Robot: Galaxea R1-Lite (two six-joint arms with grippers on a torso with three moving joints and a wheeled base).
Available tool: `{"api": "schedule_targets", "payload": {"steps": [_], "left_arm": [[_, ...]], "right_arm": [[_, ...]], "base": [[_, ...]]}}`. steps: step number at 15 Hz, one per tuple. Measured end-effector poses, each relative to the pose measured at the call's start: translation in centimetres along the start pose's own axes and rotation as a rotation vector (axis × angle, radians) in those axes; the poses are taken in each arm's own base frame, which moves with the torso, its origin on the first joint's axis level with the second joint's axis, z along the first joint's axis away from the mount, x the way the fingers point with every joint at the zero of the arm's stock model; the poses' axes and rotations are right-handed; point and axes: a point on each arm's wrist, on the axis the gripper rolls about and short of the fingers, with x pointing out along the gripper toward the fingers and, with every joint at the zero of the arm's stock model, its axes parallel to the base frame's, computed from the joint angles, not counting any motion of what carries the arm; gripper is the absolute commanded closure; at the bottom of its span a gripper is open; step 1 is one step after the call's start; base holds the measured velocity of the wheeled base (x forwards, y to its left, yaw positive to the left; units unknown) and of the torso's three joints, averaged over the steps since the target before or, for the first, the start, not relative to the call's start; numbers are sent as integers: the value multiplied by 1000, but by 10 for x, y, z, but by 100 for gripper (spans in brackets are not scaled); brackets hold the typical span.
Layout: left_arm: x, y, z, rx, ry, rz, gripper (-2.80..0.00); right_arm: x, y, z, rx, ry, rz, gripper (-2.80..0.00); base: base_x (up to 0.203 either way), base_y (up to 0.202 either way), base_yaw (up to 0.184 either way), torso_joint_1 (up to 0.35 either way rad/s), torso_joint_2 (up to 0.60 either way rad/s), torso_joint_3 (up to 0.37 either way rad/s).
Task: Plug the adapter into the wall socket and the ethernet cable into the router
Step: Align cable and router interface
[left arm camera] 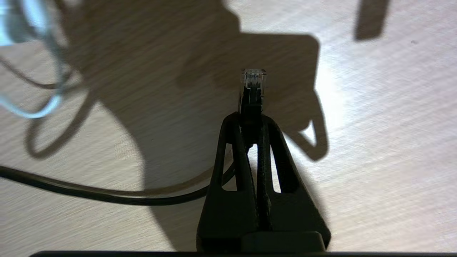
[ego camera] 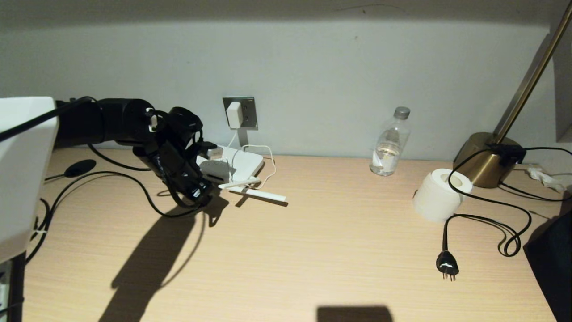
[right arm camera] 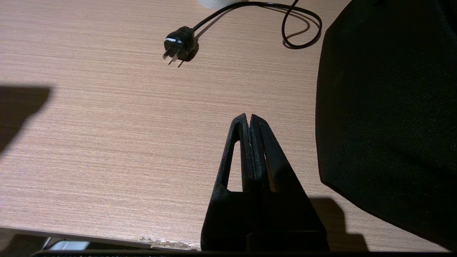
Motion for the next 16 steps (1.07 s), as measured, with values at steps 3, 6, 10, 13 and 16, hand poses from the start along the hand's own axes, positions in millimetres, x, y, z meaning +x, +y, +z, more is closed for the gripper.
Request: {"api": "schedule_targets", "payload": {"steps": [3,6,10,13,16], "left_arm": [[3,6,7,-10,-60,56,0],[5,9,8,-17,-73,68,0],[3,9,7,-55,-74,66,0],[-14,4,0,-58,-39,43,0],[-47,-6,-12,-69,-15,20,0]], "right_arm": [[0,0,0,0,0,0,0],[0,0,0,0,0,0,0],[0,0,0,0,0,0,0],[0,0,0,0,0,0,0],[0,0,0,0,0,0,0]], "base": [[0,0,0,0,0,0],[0,0,0,0,0,0],[0,0,0,0,0,0],[0,0,0,0,0,0],[0,0,0,0,0,0]]}}
